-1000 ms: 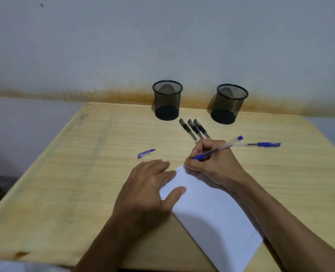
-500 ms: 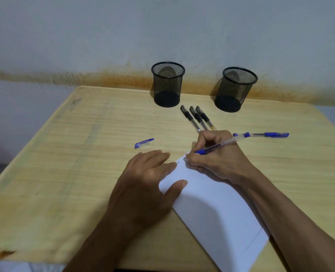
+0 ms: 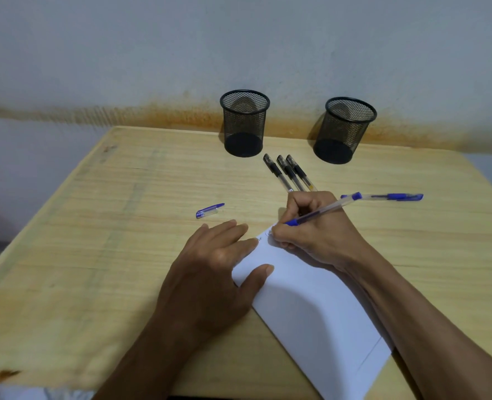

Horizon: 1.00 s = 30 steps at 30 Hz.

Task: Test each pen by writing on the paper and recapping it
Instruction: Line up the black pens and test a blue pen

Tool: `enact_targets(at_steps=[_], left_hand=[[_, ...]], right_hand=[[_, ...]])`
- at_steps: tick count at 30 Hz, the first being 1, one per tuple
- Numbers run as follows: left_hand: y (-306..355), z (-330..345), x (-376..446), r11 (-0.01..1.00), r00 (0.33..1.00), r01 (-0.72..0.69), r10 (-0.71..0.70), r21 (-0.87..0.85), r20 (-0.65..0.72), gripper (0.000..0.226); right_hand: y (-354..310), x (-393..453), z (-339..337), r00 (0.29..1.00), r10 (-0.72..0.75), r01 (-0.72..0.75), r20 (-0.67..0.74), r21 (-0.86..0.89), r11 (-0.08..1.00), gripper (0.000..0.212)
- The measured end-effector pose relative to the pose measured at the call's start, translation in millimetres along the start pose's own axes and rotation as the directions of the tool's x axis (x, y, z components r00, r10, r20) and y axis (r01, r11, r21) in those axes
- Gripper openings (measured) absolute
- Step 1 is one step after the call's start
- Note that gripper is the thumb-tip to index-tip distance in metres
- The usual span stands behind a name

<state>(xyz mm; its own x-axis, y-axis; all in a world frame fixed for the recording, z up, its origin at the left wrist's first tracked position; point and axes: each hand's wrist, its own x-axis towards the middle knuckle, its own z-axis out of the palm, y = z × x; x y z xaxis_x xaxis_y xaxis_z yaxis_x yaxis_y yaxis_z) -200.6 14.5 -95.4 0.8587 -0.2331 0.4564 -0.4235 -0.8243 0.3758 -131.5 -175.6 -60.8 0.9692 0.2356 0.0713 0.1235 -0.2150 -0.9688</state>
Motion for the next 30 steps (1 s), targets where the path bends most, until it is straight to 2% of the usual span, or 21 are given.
enact_targets(at_steps=[10,20,30], left_hand=[[0.2,1.8,-0.2,1.000,1.000,-0.003,0.003,0.000,-0.011,0.043],[-0.3,2.5,-1.3,1.000,0.999,-0.012,0.013,0.005,-0.039,0.043],[-1.8,4.7,-0.3,1.000,0.998,-0.029,0.028,-0.011,-0.059,0.041]], right_hand=[[-0.8,-0.4,0.3,1.000,0.005,-0.004,-0.017,0.053,0.999,0.022],[-4.8,-2.5,1.3,0.998,-0.011,0.012,-0.055,0.015,1.000,0.018],[-2.7,-3.1,0.1,0.998,0.000,0.003,-0.065,0.051,0.999,0.023]])
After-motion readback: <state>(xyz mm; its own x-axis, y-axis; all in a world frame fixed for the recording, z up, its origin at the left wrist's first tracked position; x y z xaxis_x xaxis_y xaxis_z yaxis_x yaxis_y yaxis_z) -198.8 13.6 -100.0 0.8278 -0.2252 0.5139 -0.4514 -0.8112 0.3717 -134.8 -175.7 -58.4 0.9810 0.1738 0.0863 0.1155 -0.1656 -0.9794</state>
